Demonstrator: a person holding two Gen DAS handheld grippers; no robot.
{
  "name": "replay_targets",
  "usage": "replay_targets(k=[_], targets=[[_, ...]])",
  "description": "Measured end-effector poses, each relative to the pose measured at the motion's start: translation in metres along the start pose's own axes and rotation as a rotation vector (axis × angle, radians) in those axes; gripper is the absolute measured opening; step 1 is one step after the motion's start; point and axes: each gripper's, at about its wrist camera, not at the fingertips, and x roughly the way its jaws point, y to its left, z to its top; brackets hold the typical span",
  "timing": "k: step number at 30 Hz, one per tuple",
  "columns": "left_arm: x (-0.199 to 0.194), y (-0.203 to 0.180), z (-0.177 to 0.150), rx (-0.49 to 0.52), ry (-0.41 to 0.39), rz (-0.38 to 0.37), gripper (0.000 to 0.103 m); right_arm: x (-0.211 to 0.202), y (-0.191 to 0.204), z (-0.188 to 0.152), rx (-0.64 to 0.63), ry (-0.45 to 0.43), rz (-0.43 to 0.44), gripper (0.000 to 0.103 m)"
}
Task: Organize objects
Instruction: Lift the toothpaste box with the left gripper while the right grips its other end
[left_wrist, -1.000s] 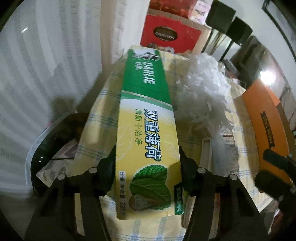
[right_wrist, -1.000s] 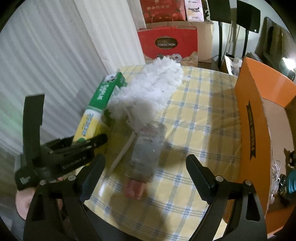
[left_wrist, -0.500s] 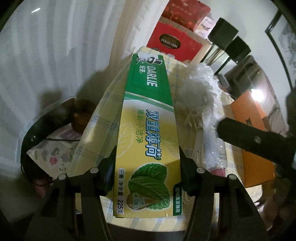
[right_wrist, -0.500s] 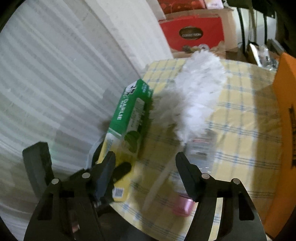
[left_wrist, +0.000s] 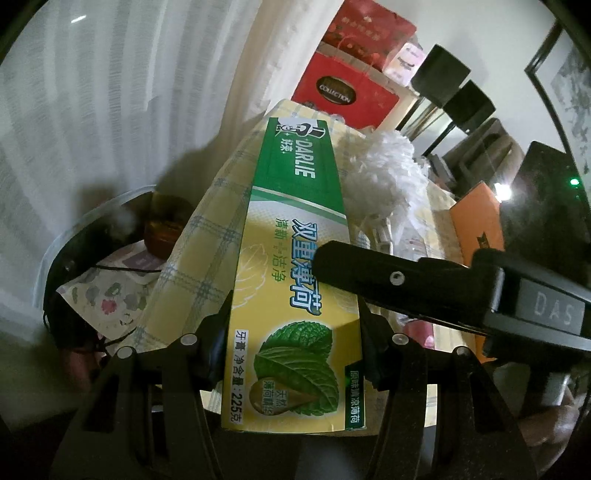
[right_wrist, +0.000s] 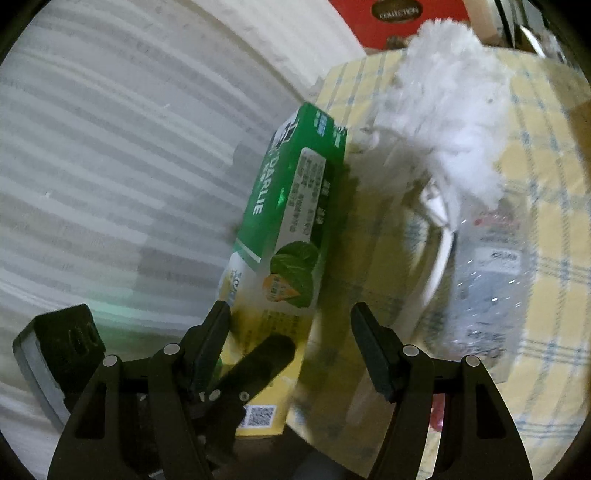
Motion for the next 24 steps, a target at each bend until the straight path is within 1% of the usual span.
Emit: replay_targets(k=[2,4,6,13,18,24], targets=[[-0.004,0.001,0.000,-0.004,-0.007,-0.002,0.053,0.000,0.003,0.001,-0.001,0.007,0.018,0.070],[-0.007,0.001,-0.001,-0.004,-0.015,0.001,0.053,-0.001,0.007,0.001,-0.012,0.008,0.030,0.065],[-0.011,0.002,-0.001,-0.007,-0.023,0.001,0.053,-0.001,0.010,0.002,-0.013,0.012,0.051,0.062],[-0.025,-0.006,0.002,0.003,-0.053,-0.006,0.053,-0.011,0.028,0.000,-0.061,0.011,0.072,0.059],[-0.034,-0.022,0.009,0.030,-0.068,-0.026,0.053,-0.026,0.029,0.000,-0.073,-0.027,0.060,0.058],[-0.039,-0.053,0.018,0.076,-0.075,-0.061,0.054,-0.059,0.023,0.005,-0.072,-0.084,0.042,0.058]])
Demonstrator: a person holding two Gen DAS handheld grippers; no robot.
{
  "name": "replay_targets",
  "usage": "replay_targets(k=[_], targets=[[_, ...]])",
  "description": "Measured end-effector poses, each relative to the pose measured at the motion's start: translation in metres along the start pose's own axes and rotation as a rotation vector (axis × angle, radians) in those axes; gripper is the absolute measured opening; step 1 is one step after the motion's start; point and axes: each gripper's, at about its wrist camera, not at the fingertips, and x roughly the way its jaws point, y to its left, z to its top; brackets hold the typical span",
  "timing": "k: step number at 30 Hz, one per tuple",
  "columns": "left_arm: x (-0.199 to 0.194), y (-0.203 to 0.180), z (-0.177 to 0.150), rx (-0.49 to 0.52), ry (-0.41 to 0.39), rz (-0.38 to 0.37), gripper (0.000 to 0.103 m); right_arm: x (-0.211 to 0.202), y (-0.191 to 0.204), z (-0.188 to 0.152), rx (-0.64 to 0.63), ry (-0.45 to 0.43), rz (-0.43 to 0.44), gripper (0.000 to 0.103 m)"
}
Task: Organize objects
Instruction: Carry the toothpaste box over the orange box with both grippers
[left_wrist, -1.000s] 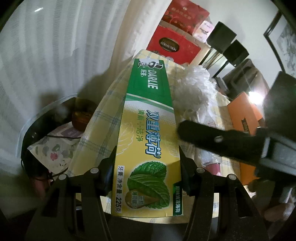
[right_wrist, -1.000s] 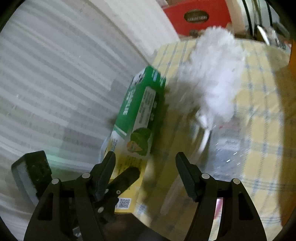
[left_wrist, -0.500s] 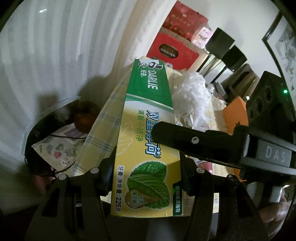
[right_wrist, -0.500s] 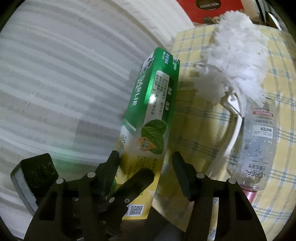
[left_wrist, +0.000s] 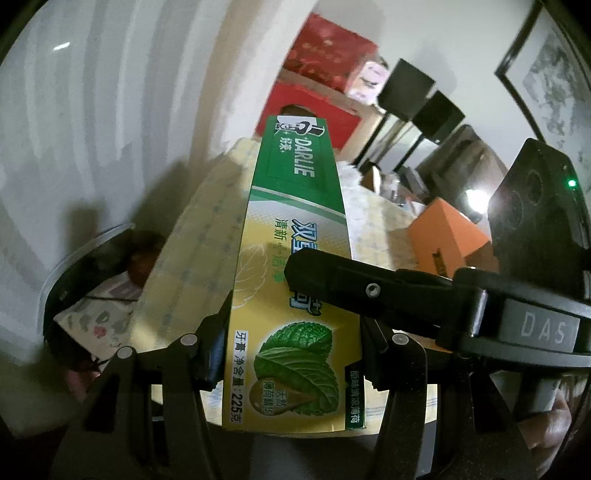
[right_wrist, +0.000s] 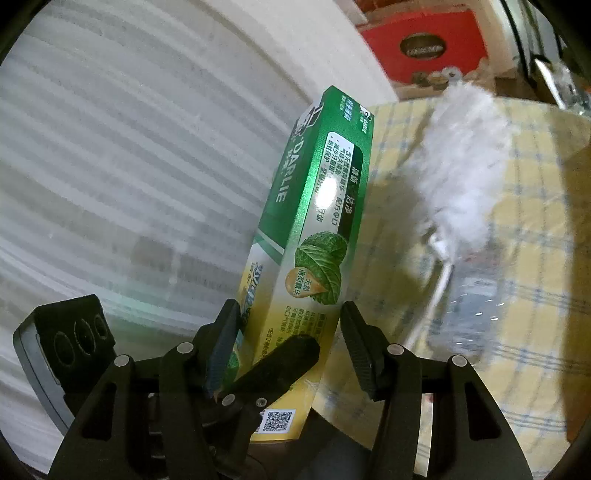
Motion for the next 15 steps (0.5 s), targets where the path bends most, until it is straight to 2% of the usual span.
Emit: replay_targets(k=[8,15], targets=[[0.010,-0.062,0.014,0.088,0.003,-0.048,0.054,-0.062,-0.027,0.009,0.039,-0.089,-0.038,0.058],[0.029,-0.127,0.021,0.159,0.049,-0.118,0.054,-0.117,-0.056,0.014,0.089,-0.161,-0.091,0.058]])
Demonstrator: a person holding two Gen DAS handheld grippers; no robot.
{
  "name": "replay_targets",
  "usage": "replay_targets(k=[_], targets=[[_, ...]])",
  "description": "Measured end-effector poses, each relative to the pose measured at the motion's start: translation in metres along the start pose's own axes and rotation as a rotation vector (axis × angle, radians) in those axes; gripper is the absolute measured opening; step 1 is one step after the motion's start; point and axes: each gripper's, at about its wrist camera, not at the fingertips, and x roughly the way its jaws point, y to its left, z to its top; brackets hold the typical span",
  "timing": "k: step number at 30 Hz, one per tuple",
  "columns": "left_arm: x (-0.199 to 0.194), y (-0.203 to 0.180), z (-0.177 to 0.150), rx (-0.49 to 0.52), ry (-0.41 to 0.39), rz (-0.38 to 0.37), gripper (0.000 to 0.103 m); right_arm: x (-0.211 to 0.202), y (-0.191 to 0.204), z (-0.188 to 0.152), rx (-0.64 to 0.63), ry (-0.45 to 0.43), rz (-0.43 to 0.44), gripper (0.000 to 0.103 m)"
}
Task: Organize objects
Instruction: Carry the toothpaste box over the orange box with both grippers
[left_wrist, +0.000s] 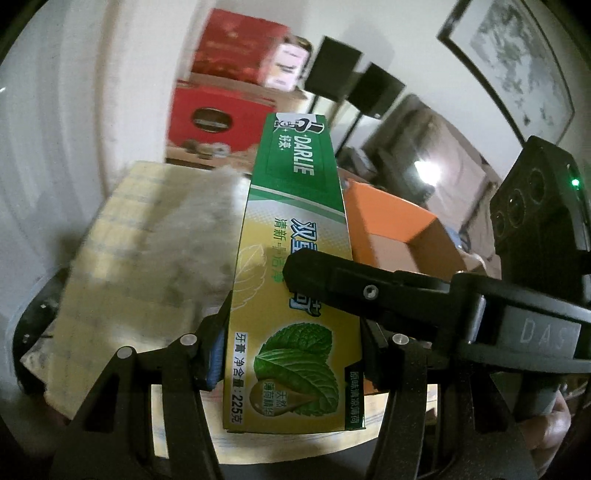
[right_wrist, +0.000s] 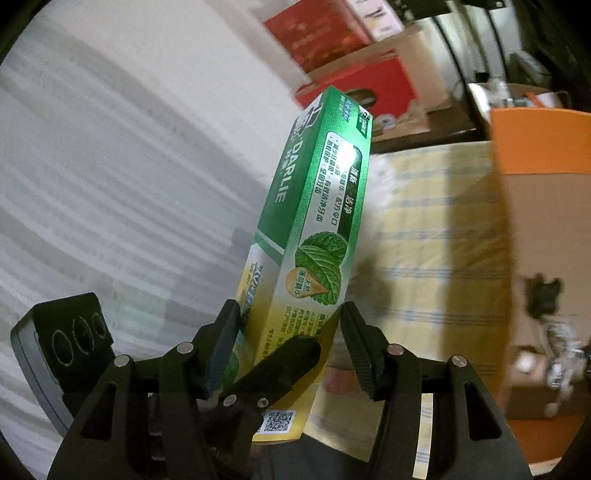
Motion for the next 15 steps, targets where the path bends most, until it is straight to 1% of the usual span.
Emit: replay_targets(k=[6,10,15], targets=[[0.024,-0.042,0.008,0.052,0.043,-0.043,0.054,-0.039,-0.031,0.004,0.048,-0.041,-0.040,0.058],[0.035,-0.065,0.007,0.094,0.065,-0.053,0.054,-0.065,-0.049,0.001,0.082,-0.067,-0.053,0.058],[0.055,-0.094,0.008,0.133,0.104,-0.064,0.054,-0.085,-0.072,-0.002,0.129,-0.096,-0.065,0.058]])
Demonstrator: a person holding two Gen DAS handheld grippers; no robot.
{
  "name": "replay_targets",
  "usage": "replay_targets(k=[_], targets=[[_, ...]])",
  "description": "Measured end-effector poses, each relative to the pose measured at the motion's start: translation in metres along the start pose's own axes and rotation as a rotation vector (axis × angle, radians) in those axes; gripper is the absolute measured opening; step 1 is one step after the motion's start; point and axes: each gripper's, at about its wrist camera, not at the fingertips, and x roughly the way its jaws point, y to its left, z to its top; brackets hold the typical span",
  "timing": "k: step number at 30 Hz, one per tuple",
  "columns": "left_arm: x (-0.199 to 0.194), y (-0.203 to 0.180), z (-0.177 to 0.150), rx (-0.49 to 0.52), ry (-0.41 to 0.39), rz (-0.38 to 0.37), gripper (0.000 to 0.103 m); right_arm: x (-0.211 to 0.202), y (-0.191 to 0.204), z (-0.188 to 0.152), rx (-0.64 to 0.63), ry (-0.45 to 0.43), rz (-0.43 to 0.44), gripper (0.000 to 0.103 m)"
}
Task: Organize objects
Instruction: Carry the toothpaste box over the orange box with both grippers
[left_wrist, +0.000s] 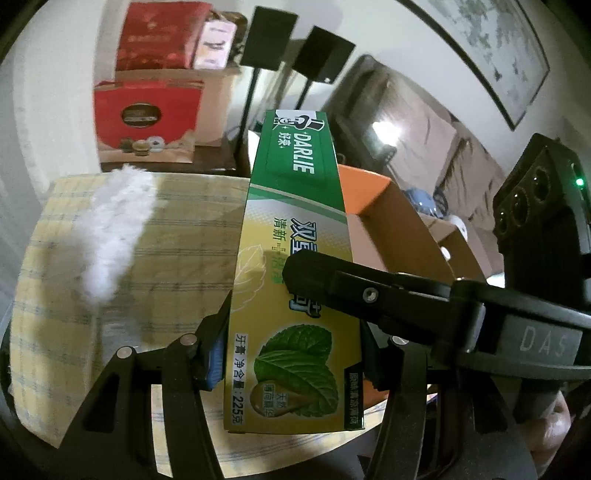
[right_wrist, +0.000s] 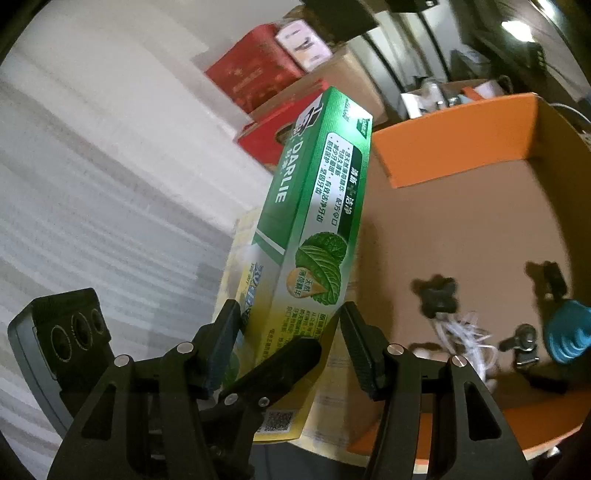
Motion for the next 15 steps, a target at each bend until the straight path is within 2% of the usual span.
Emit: replay_targets(k=[9,15], targets=[[0.041,-0.043,0.003,0.047,0.067,-0.005,0.054,-0.027,-0.049,0.007,0.086,-0.038,-0.043,0.058],[0.064,-0.055,-0.003,0.076,0.110,0.019,0.054,-0.029,-0.078,0.006,0.138,-0.035,-0.065,0.058]])
